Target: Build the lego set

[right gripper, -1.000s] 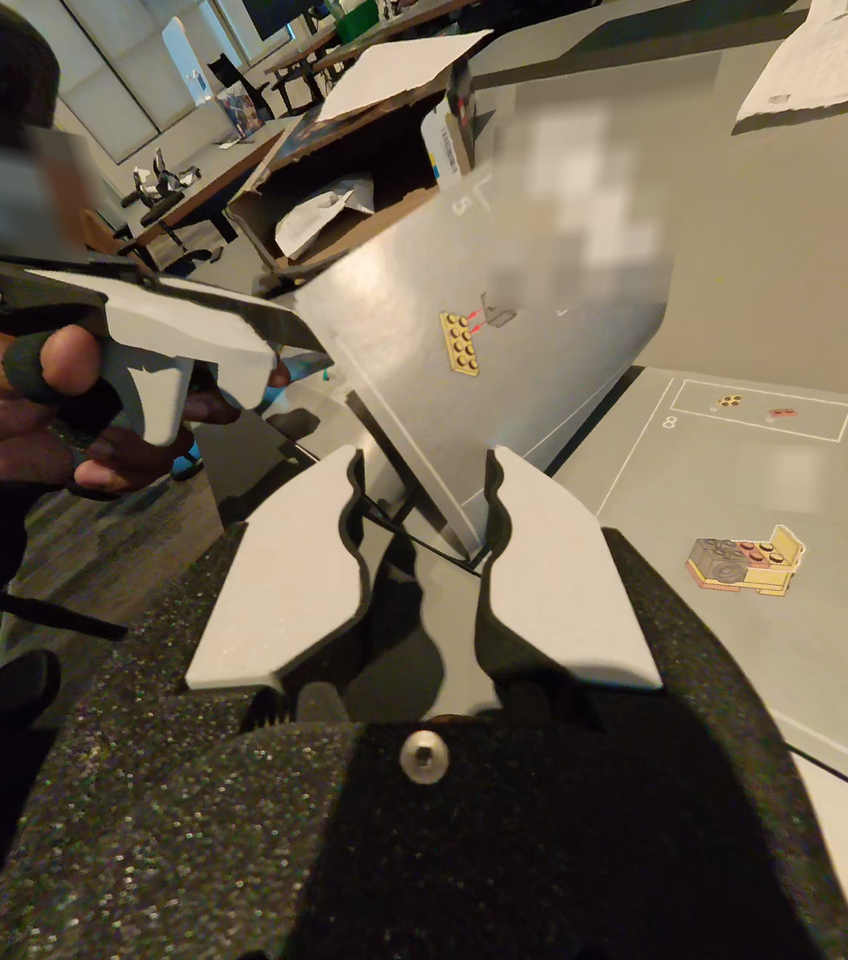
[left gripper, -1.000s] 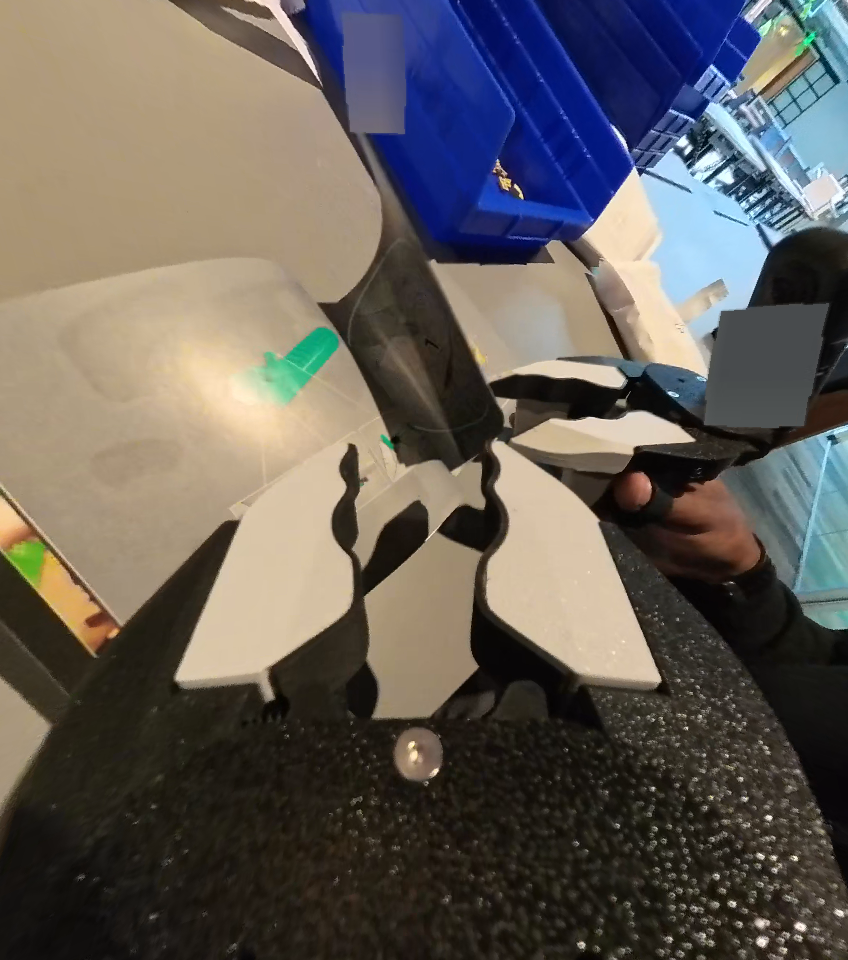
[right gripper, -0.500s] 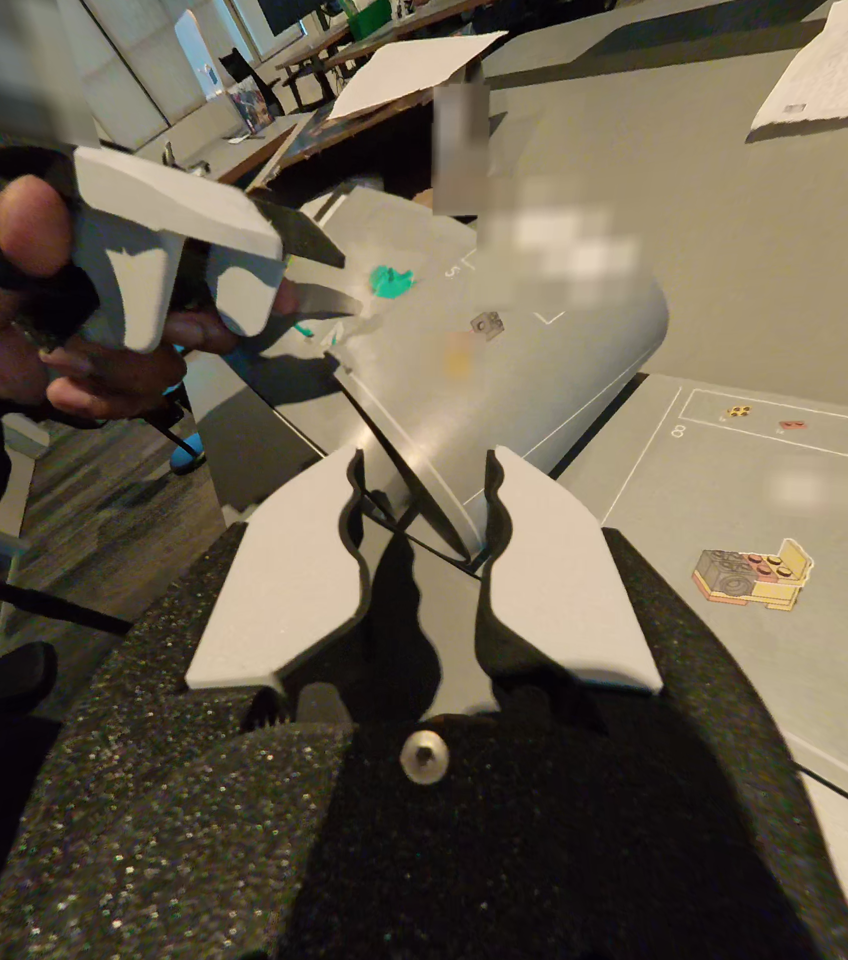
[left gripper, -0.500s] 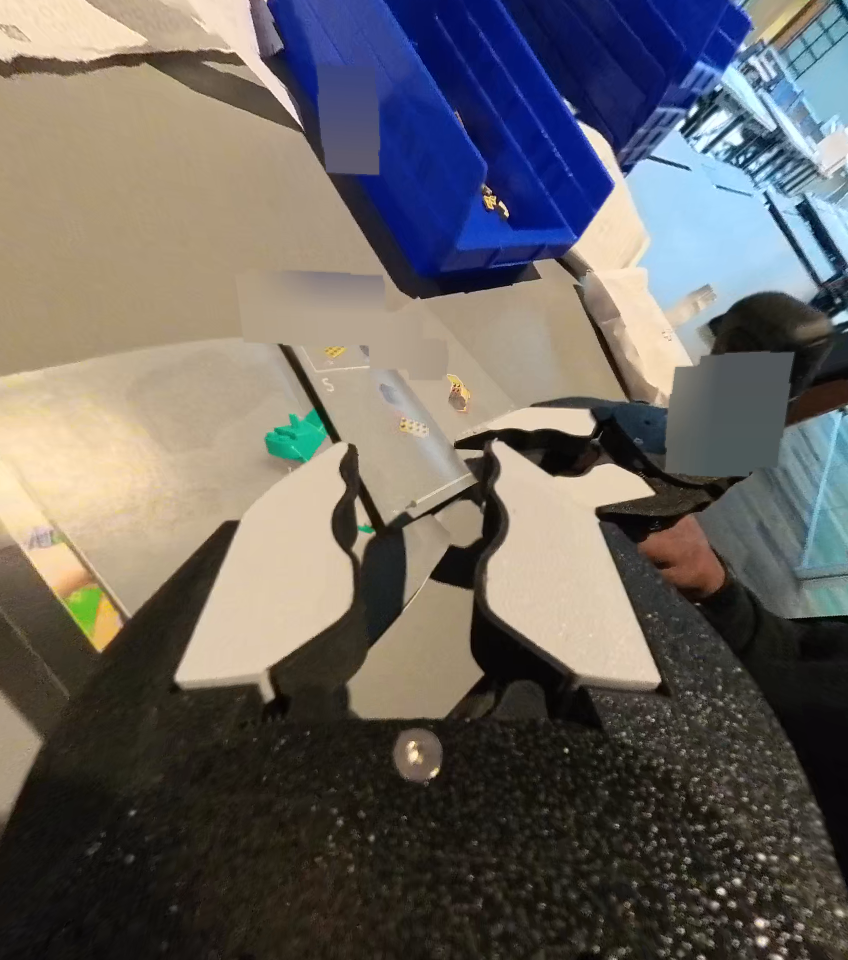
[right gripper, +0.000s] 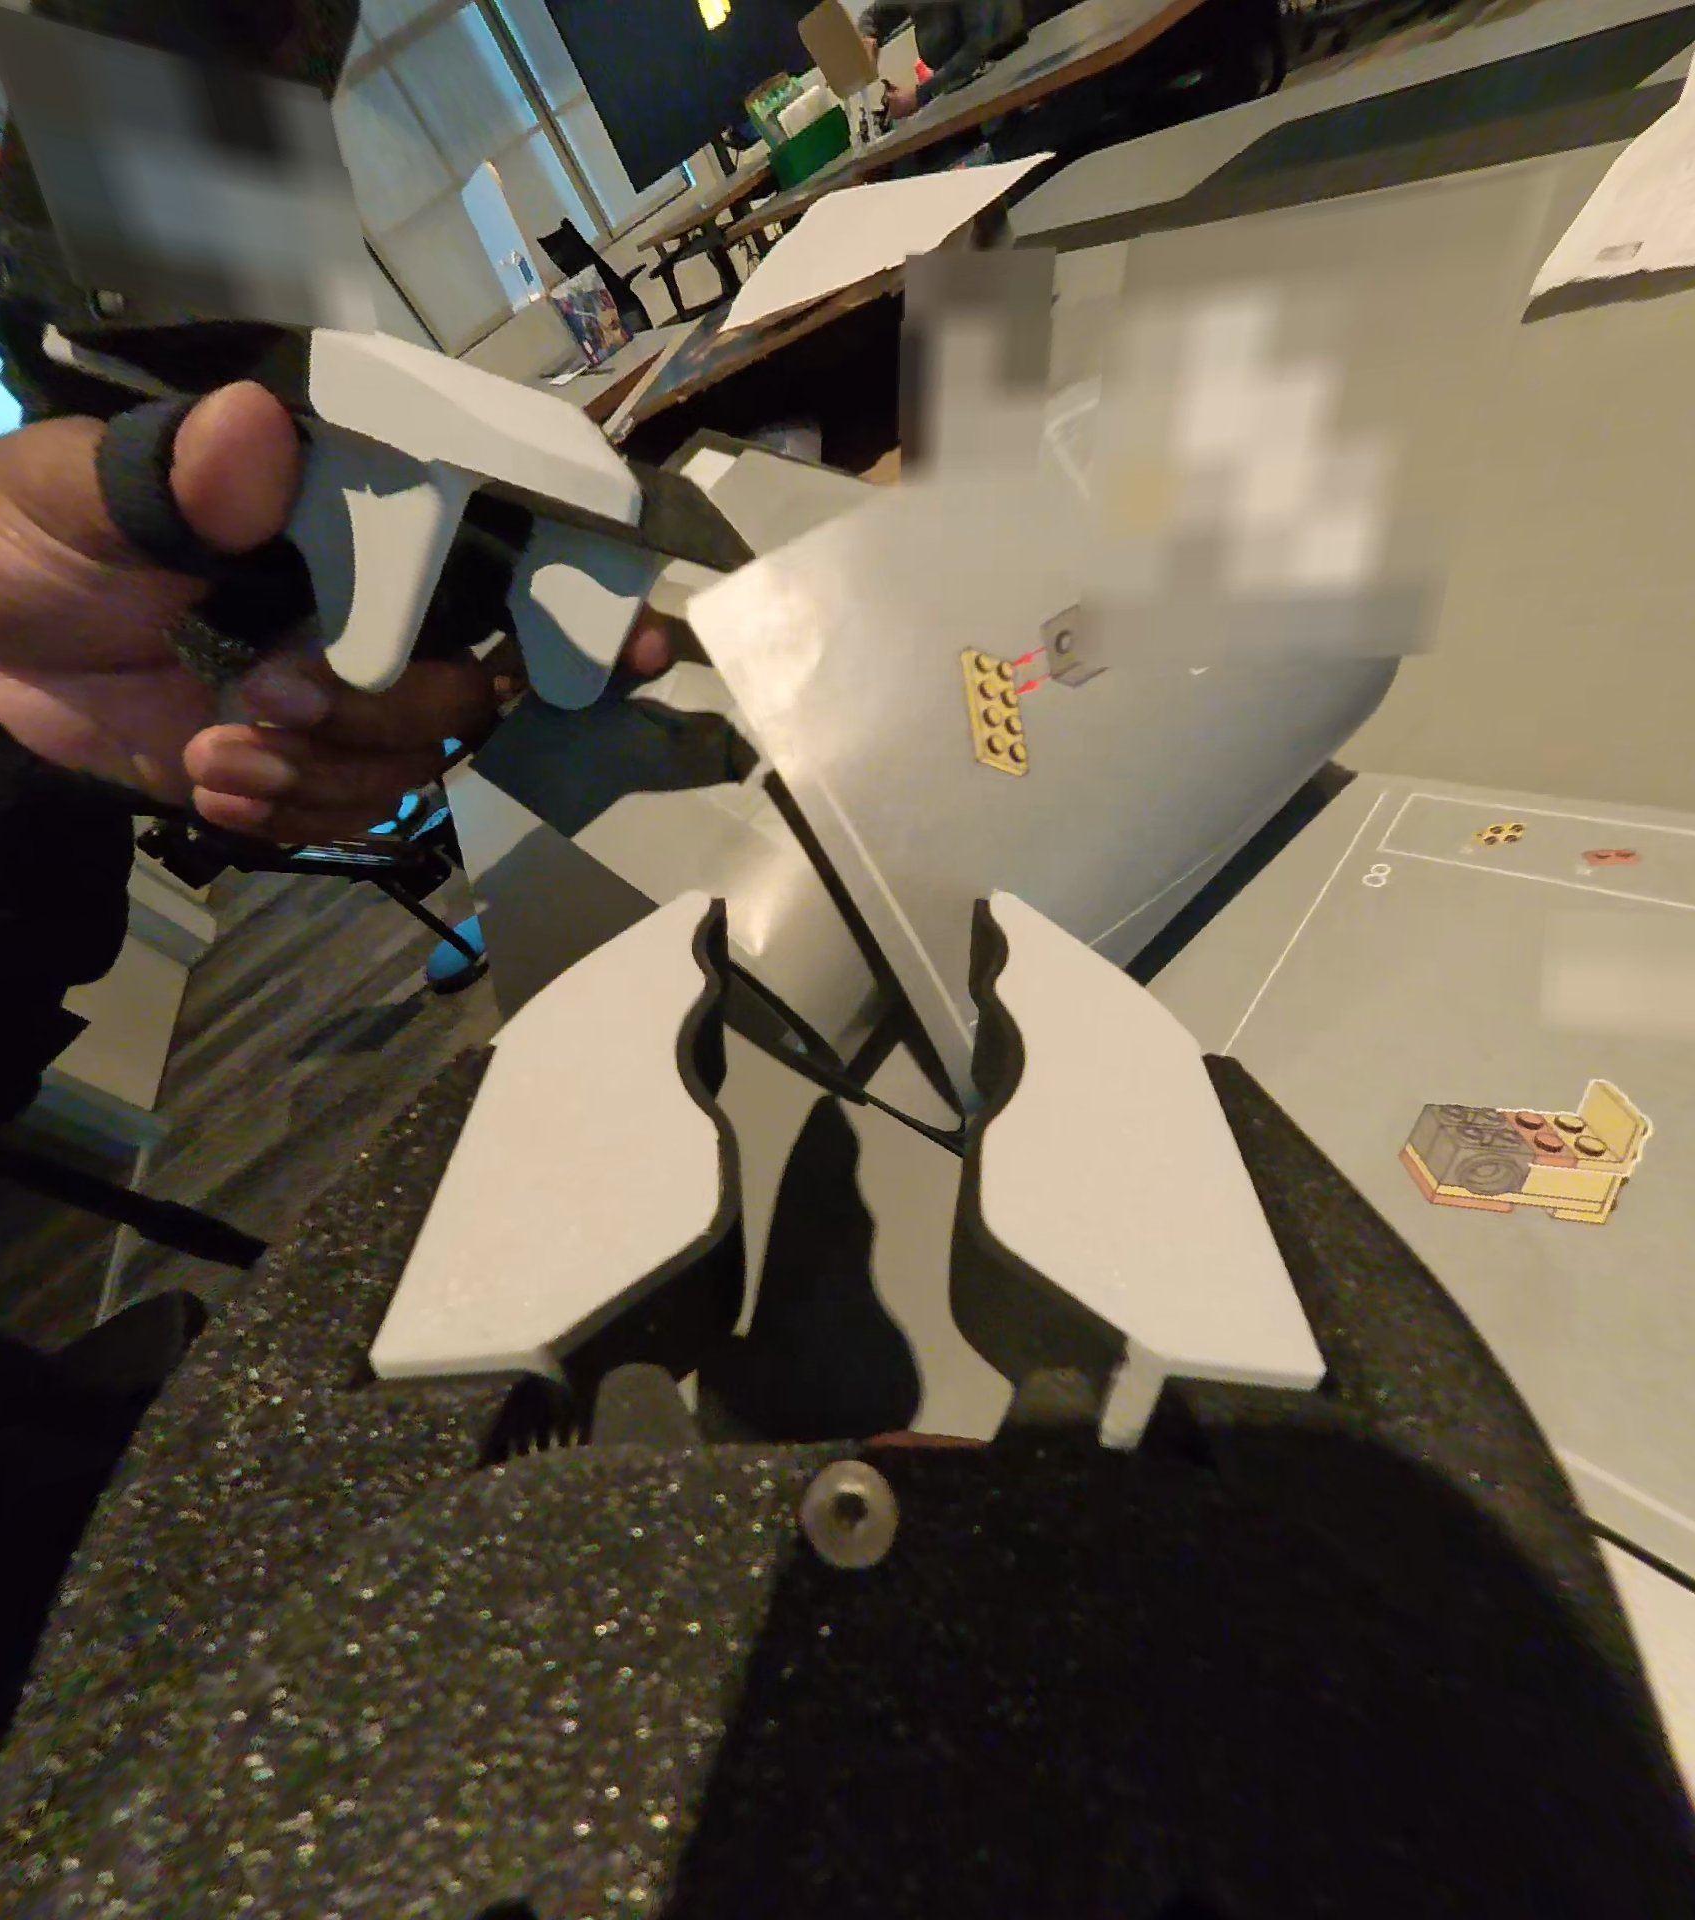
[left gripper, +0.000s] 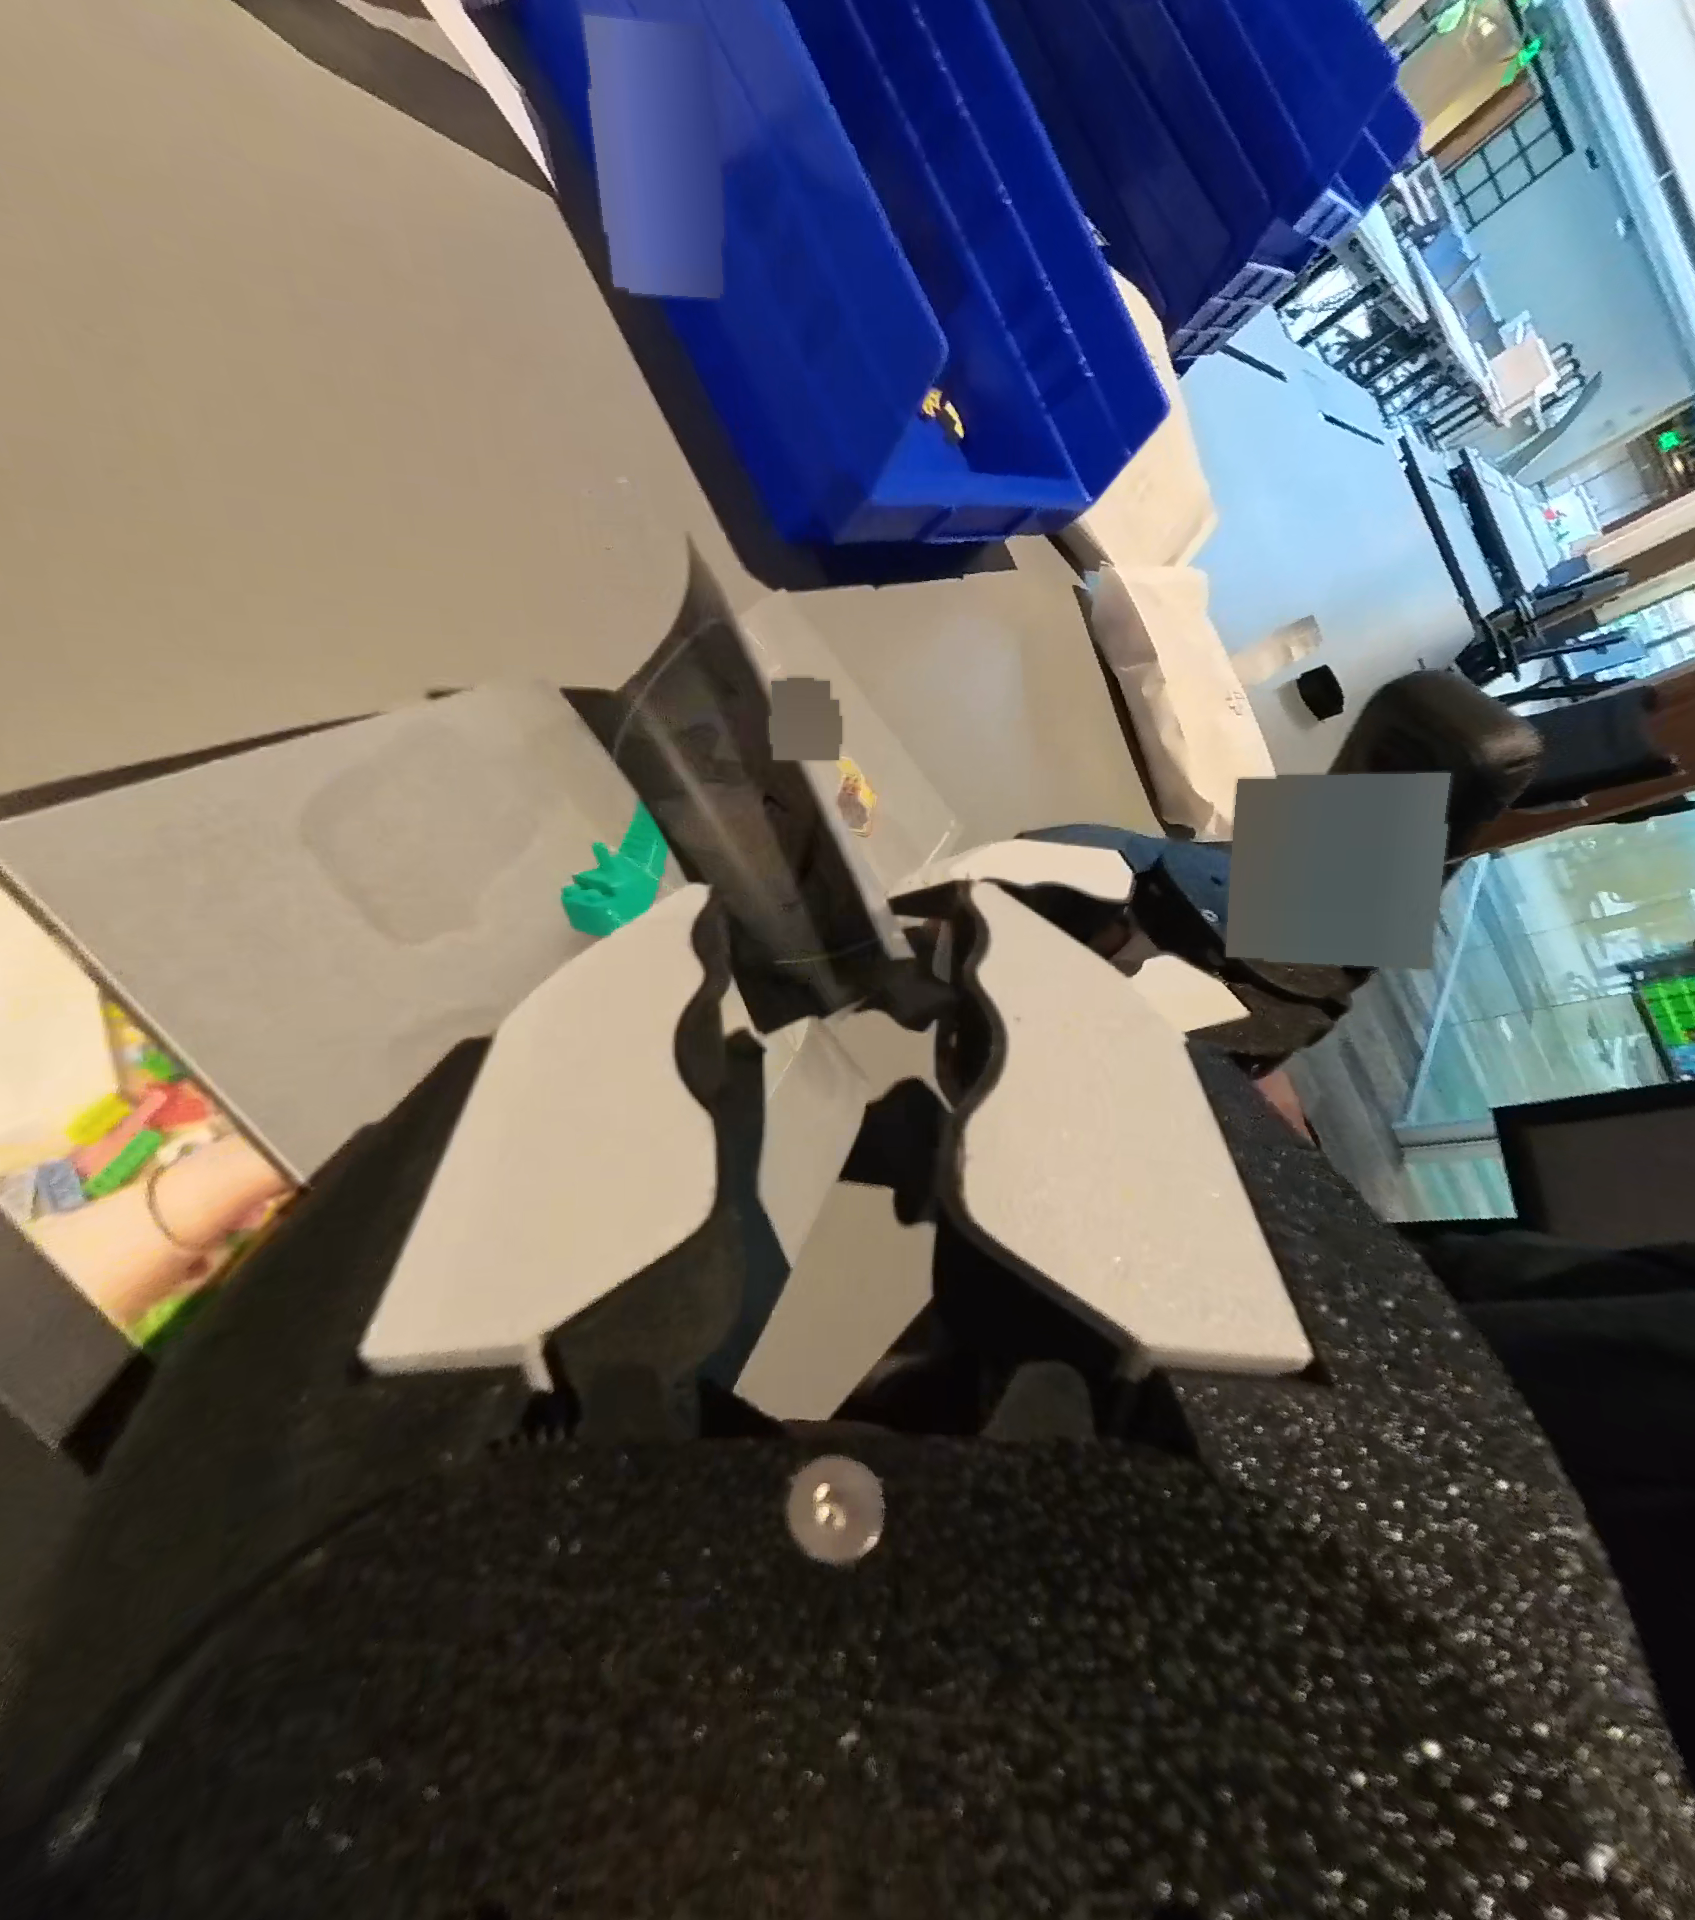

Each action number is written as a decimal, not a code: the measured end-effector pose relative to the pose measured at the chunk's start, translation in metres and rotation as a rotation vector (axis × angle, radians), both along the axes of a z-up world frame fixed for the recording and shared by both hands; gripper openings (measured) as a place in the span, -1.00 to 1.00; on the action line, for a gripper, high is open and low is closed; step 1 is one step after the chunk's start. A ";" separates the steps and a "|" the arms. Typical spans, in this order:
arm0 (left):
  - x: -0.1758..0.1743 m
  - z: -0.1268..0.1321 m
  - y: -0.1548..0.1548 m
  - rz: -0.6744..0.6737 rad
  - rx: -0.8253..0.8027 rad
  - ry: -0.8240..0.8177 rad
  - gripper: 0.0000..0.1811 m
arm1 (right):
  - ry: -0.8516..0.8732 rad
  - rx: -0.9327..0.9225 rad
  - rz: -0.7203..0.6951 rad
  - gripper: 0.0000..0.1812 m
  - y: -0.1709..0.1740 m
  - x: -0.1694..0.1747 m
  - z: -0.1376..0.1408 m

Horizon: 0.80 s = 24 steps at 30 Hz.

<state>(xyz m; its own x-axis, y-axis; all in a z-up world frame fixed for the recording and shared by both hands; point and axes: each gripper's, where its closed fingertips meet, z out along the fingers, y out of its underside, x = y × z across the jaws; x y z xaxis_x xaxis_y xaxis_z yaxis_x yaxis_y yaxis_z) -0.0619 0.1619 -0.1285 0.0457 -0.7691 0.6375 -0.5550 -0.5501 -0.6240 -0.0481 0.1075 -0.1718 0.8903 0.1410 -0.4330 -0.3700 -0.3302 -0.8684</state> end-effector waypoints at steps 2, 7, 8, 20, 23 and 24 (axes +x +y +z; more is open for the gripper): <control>0.003 -0.001 -0.002 -0.009 -0.022 0.008 -0.57 | 0.005 -0.008 -0.002 -0.51 0.000 0.001 -0.001; 0.009 0.003 -0.008 -0.052 0.001 0.038 -0.58 | 0.017 -0.023 -0.009 -0.52 0.001 0.002 -0.003; 0.011 0.004 -0.009 -0.062 0.018 0.044 -0.58 | 0.017 -0.022 -0.008 -0.52 0.001 0.002 -0.003; 0.022 0.003 -0.003 -0.116 0.022 0.175 -0.65 | 0.047 0.009 0.002 -0.52 -0.001 0.003 0.001; 0.022 -0.002 -0.005 -0.129 -0.041 0.196 -0.71 | 0.052 0.014 0.004 -0.52 -0.002 0.003 0.002; 0.022 -0.002 -0.006 -0.135 -0.060 0.195 -0.71 | 0.052 0.012 0.005 -0.52 -0.001 0.003 0.002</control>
